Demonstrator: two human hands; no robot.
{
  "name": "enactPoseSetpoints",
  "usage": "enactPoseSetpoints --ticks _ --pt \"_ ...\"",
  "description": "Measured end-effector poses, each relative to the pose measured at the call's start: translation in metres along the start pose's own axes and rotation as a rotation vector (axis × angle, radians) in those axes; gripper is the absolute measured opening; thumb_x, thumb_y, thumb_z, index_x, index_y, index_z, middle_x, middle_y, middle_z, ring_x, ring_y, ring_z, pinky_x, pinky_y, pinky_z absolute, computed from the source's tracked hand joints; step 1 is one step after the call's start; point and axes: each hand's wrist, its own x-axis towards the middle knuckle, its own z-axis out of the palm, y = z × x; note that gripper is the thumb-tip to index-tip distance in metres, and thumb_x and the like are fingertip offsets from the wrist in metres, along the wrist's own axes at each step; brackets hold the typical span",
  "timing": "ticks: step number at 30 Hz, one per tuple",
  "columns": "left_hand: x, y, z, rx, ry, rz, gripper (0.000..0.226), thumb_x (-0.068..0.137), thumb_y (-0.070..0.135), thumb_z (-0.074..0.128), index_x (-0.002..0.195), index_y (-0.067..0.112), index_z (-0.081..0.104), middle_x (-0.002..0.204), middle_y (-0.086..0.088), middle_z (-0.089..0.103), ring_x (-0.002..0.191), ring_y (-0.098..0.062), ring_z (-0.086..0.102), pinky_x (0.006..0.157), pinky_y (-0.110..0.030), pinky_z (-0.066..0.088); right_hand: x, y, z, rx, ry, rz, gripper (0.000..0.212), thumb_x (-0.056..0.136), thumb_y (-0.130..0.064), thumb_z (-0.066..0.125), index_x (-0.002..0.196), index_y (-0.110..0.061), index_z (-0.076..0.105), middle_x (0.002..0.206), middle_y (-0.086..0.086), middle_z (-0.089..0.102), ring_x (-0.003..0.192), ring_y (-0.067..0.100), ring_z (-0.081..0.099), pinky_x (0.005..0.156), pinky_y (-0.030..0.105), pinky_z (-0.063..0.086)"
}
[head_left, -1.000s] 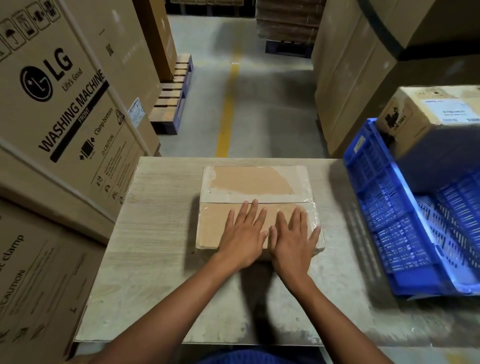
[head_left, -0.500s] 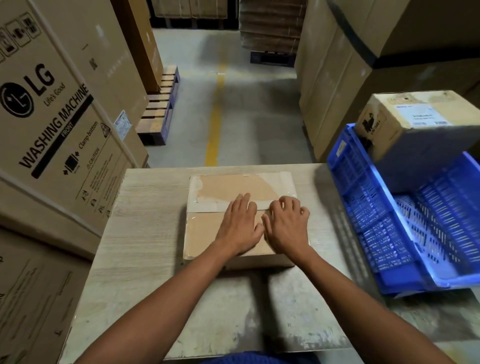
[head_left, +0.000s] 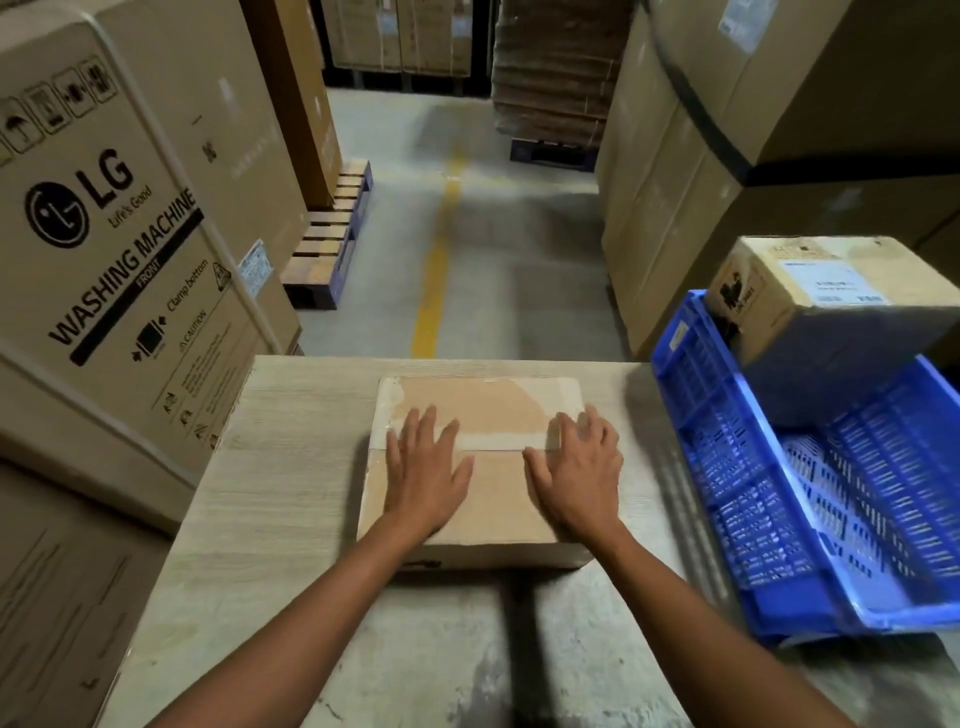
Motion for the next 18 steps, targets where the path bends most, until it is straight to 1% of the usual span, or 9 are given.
enactPoseSetpoints --ticks 1,3,5,7,11,14,16,17,18 --pt "-0.002 -0.006 -0.004 -0.080 0.067 -0.113 0.061 0.100 0.046 0.046 0.153 0.021 0.032 0.165 -0.009 0.014 0.153 -0.029 0.001 0.123 -0.049 0.003 0.002 0.001 -0.002 0.090 -0.035 0.082 0.062 0.092 -0.057 0.055 0.140 -0.022 0.041 0.155 0.014 0.033 0.140 0.035 0.032 0.105 0.051 0.039" --pt "0.000 -0.016 -0.013 -0.278 0.159 -0.299 0.065 0.098 0.037 0.055 0.153 0.013 0.031 0.163 -0.013 0.018 0.151 -0.032 0.008 0.122 -0.048 0.014 0.009 0.003 -0.006 0.360 -0.073 0.235 0.066 0.092 -0.052 0.059 0.147 -0.023 0.037 0.153 0.009 0.044 0.137 0.032 0.042 0.104 0.045 0.041" --pt "0.010 -0.023 -0.024 -0.498 0.169 -0.441 0.069 0.095 0.031 0.060 0.153 0.012 0.029 0.157 -0.014 0.031 0.144 -0.035 0.028 0.117 -0.049 0.030 0.016 0.005 -0.011 0.612 -0.090 0.353 0.065 0.093 -0.045 0.063 0.149 -0.026 0.037 0.149 0.004 0.051 0.133 0.031 0.050 0.102 0.042 0.042" --pt "0.023 -0.028 -0.035 -0.715 0.135 -0.547 0.072 0.093 0.030 0.062 0.154 0.016 0.027 0.147 -0.012 0.046 0.131 -0.035 0.047 0.106 -0.046 0.043 0.021 0.008 -0.013 0.730 -0.099 0.410 0.068 0.093 -0.042 0.066 0.151 -0.024 0.036 0.149 0.007 0.051 0.132 0.032 0.051 0.102 0.040 0.043" --pt "0.037 -0.035 -0.057 -0.905 0.135 -0.602 0.073 0.097 0.033 0.058 0.158 0.021 0.021 0.153 -0.010 0.042 0.135 -0.031 0.046 0.108 -0.040 0.039 0.022 0.003 -0.016 0.762 -0.071 0.461 0.070 0.091 -0.053 0.063 0.149 -0.023 0.040 0.145 0.012 0.052 0.125 0.032 0.054 0.103 0.046 0.047" --pt "0.038 -0.034 -0.070 -0.940 0.228 -0.593 0.063 0.100 0.038 0.053 0.155 0.017 0.032 0.154 -0.011 0.040 0.138 -0.030 0.042 0.110 -0.039 0.035 0.024 -0.009 -0.031 0.787 0.070 0.526 0.064 0.094 -0.062 0.053 0.142 -0.021 0.047 0.140 0.014 0.051 0.122 0.032 0.053 0.099 0.041 0.043" --pt "0.037 -0.034 -0.076 -0.968 0.301 -0.600 0.055 0.098 0.050 0.049 0.140 0.016 0.053 0.142 -0.011 0.052 0.128 -0.031 0.051 0.104 -0.041 0.042 0.026 -0.020 -0.046 0.836 0.150 0.569 0.059 0.097 -0.061 0.048 0.136 -0.017 0.049 0.138 0.017 0.050 0.121 0.033 0.053 0.093 0.037 0.038" --pt "0.036 -0.033 -0.078 -0.988 0.355 -0.598 0.050 0.096 0.056 0.048 0.122 0.016 0.063 0.124 -0.010 0.061 0.114 -0.031 0.058 0.092 -0.041 0.047 0.027 -0.025 -0.053 0.862 0.178 0.582 0.058 0.098 -0.062 0.046 0.133 -0.016 0.048 0.137 0.017 0.050 0.119 0.033 0.053 0.092 0.036 0.037" --pt "0.033 -0.032 -0.082 -1.003 0.402 -0.608 0.046 0.096 0.058 0.046 0.101 0.015 0.064 0.103 -0.007 0.064 0.096 -0.028 0.061 0.078 -0.039 0.048 0.026 -0.029 -0.059 0.884 0.195 0.593 0.058 0.098 -0.063 0.044 0.130 -0.015 0.048 0.137 0.018 0.049 0.116 0.032 0.053 0.091 0.036 0.038"
